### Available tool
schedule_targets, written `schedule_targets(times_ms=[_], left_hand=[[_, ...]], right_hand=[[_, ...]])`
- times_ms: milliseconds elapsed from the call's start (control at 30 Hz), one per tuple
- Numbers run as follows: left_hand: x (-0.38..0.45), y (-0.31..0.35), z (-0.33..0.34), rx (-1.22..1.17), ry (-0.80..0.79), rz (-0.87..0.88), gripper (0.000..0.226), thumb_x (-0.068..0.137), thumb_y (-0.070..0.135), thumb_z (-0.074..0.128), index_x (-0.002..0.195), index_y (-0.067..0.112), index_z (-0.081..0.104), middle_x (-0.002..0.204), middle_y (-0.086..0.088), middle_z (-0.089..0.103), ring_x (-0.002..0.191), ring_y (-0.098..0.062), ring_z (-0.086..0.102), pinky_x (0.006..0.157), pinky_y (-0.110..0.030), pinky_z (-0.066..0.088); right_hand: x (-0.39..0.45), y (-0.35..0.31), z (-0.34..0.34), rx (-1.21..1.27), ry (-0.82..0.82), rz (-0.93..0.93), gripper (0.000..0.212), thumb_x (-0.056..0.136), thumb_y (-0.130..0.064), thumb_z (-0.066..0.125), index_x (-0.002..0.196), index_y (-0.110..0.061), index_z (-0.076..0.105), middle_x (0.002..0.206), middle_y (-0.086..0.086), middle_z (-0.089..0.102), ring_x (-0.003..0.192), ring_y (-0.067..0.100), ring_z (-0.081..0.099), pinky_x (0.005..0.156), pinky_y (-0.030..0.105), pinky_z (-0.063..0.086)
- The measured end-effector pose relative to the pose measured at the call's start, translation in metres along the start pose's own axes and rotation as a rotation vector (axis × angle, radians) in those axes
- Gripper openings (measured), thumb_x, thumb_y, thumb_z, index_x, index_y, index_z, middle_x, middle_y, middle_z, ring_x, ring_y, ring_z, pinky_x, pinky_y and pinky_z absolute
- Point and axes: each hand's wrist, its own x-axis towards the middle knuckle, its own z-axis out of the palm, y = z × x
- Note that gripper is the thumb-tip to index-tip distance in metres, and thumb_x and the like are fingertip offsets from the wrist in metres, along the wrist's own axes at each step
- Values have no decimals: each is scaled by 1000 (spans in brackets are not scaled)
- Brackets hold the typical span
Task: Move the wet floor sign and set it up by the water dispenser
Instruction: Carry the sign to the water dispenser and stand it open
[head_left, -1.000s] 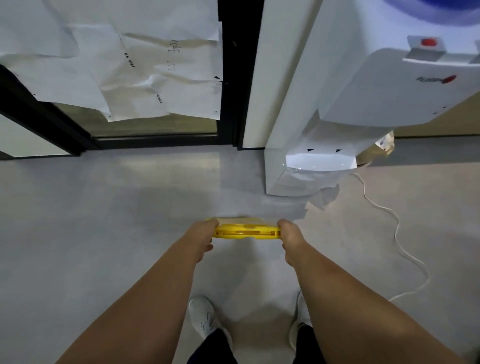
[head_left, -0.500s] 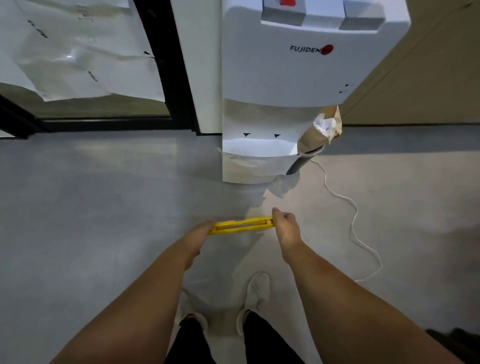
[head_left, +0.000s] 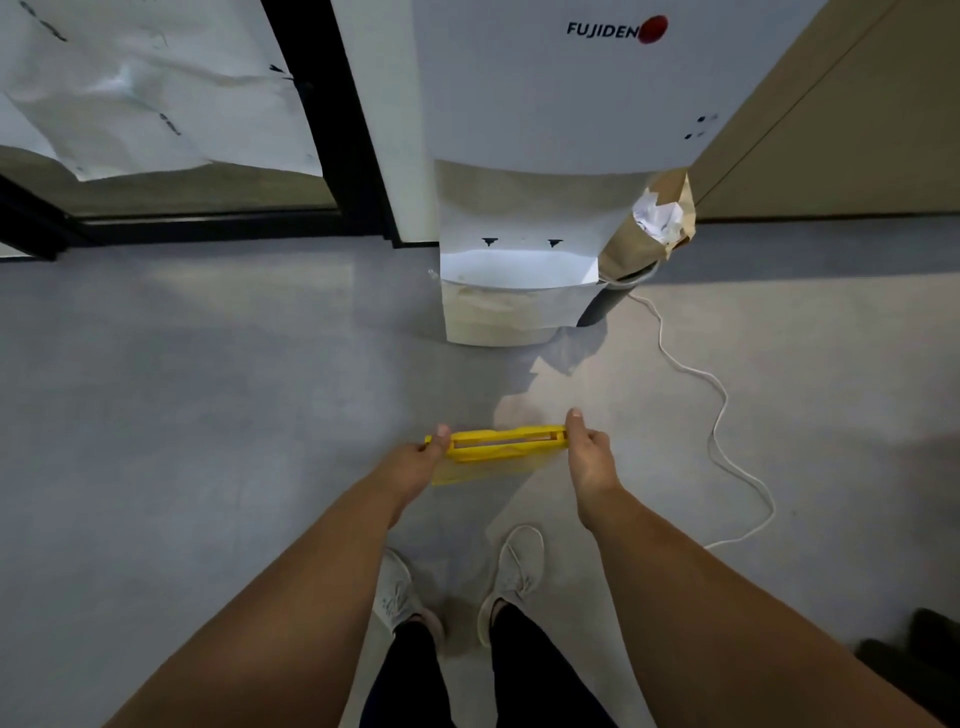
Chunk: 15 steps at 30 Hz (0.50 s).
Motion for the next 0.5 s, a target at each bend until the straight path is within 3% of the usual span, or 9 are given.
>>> schedule_targets(times_ms=[67,233,333,433,500], left_hand=[[-2,-2,1,-3,4,-19,83,87,68,34,138,4,48,149,-18,42,136,-33,41,110,-41,32],[-6,-7,1,-4,21,44,69,92,58,37,137,8,50,148,-17,45,136,-32,42,108,-39,34],[-6,-11,-1,-22,27,69,66,92,56,40,134,7,54,144,-16,49,130,-29,47,104,-36,36],[-4,-18,-2,15,38,108,62,92,56,43,123,6,63,132,-19,58,108,-24,52,91,-30,37],[-3,-22,-2,25,64,125,60,91,56,44,117,6,66,125,-18,61,107,-26,55,92,-32,41]], right_hand=[[-3,5,-3,-23,-8,22,53,96,-49,44,124,-5,50,114,13,52,100,26,47,88,31,34],[-4,19,-11,-60,-81,87,58,97,-50,38,136,-7,46,140,18,47,128,33,44,98,37,33],[-5,15,-10,-53,-91,77,58,97,-51,37,136,-9,46,141,17,46,129,33,43,100,38,33],[-7,16,-9,-47,-88,72,56,97,-49,36,136,-10,46,140,17,47,127,33,45,100,38,33],[-8,21,-9,-74,-87,49,56,98,-49,34,132,-8,48,136,19,51,120,32,48,96,37,33]])
